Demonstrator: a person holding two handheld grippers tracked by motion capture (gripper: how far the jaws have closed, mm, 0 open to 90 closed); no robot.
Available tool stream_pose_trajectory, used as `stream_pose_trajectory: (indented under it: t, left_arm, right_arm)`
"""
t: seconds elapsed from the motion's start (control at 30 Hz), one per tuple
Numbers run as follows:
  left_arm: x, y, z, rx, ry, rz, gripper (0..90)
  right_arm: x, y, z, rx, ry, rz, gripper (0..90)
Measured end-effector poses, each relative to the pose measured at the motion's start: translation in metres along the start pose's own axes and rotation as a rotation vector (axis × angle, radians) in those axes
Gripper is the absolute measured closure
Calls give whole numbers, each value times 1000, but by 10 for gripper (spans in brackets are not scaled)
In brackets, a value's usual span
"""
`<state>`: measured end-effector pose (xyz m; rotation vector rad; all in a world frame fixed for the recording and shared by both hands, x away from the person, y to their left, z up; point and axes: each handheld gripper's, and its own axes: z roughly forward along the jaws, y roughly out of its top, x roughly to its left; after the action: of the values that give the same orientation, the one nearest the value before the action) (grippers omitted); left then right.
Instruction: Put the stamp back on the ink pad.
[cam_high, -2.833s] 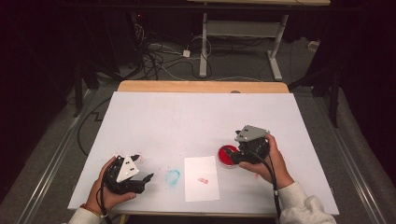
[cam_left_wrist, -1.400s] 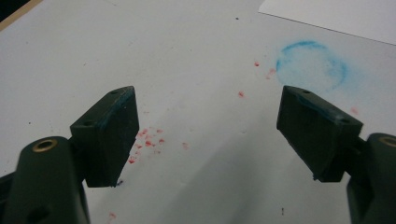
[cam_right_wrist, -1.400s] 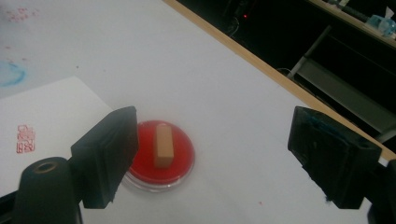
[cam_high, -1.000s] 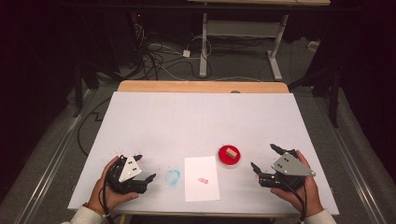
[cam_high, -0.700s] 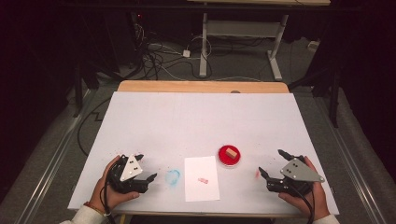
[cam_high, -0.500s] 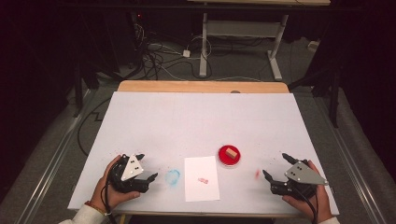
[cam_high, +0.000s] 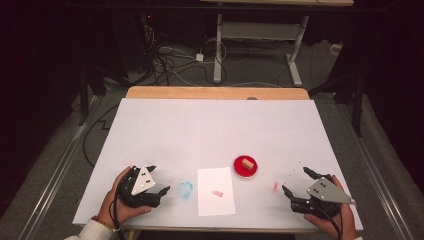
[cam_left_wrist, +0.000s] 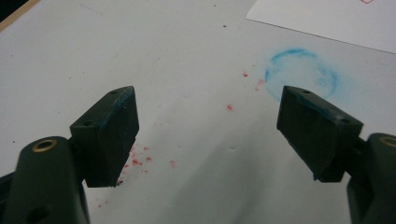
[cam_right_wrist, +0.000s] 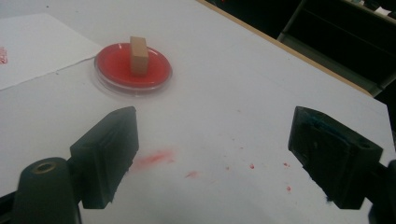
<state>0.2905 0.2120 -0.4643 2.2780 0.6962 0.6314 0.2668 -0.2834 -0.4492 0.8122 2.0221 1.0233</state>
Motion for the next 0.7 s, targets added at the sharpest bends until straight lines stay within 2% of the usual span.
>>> stream_pose_trajectory:
  t: [0.2, 0.4, 0.7]
  left_arm:
    - [0, 0, 1, 4, 0, 8, 200]
    - [0, 0, 1, 4, 0, 6, 200]
    - [1, -1, 0, 3, 5, -4, 200]
  right_arm:
    - [2, 2, -1, -4, -20, -34, 164]
    - [0, 2, -1, -6, -15, -24, 163]
    - [1, 4, -1, -13, -15, -40, 162]
